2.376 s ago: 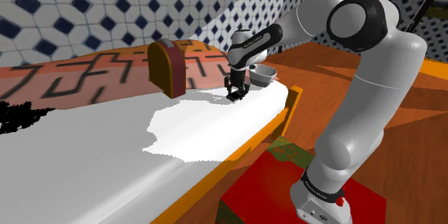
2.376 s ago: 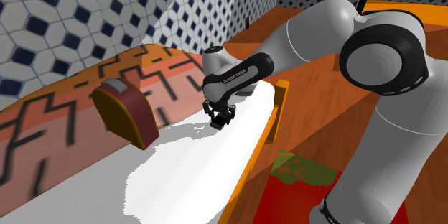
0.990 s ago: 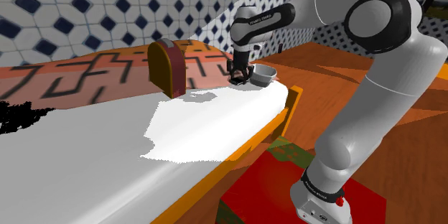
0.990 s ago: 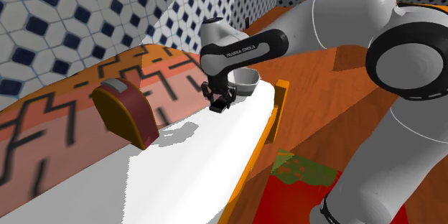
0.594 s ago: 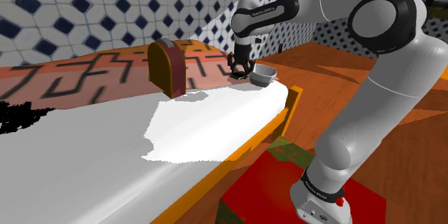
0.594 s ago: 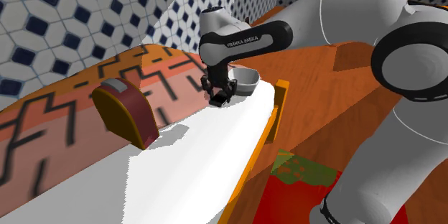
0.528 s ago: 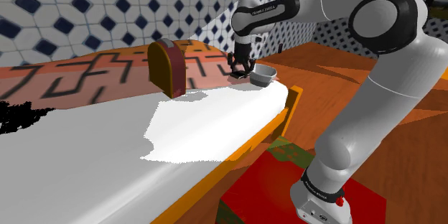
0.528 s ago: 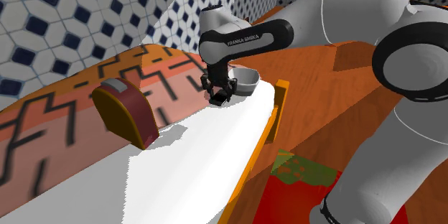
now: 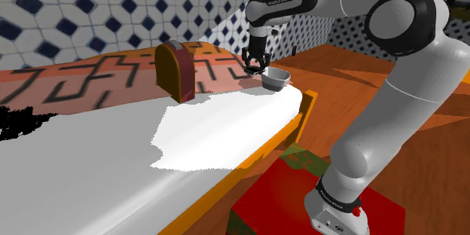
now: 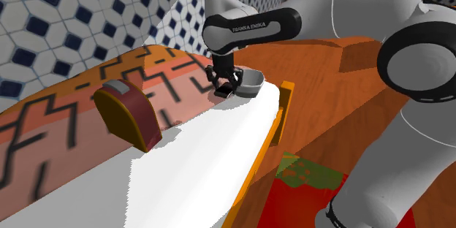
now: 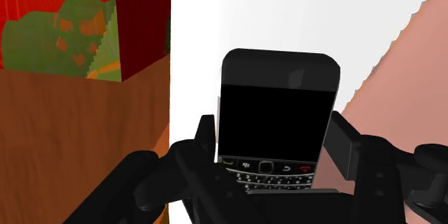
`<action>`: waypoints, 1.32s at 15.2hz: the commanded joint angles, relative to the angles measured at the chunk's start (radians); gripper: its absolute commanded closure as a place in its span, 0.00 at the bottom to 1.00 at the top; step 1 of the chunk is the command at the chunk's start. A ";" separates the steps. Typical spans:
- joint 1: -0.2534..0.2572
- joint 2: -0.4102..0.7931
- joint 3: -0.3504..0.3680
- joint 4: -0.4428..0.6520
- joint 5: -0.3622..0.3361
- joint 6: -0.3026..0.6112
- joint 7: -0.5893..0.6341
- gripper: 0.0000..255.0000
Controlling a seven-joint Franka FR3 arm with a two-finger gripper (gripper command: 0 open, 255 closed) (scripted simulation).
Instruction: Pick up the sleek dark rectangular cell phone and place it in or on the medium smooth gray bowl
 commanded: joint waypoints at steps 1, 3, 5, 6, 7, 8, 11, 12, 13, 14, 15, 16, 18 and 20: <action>-0.019 0.017 -0.020 0.023 -0.003 -0.004 -0.039 1.00; -0.041 0.046 -0.043 0.058 -0.004 -0.009 -0.083 1.00; -0.063 0.078 -0.064 0.099 -0.005 -0.015 -0.127 1.00; -0.074 0.095 -0.074 0.121 -0.004 -0.019 -0.148 1.00; -0.085 0.113 -0.084 0.145 -0.003 -0.023 -0.170 1.00; -0.096 0.133 -0.093 0.170 -0.002 -0.028 -0.191 1.00; -0.131 0.196 -0.120 0.253 0.005 -0.046 -0.254 1.00; -0.143 0.219 -0.128 0.284 0.008 -0.053 -0.275 1.00; -0.155 0.243 -0.136 0.317 0.012 -0.061 -0.296 1.00; -0.168 0.268 -0.143 0.352 0.016 -0.069 -0.316 1.00; -0.181 0.294 -0.150 0.388 0.020 -0.079 -0.336 1.00; -0.194 0.321 -0.156 0.427 0.025 -0.090 -0.356 1.00; -0.223 0.382 -0.168 0.515 0.036 -0.116 -0.395 1.00; -0.223 0.382 -0.167 0.488 0.035 -0.089 -0.394 1.00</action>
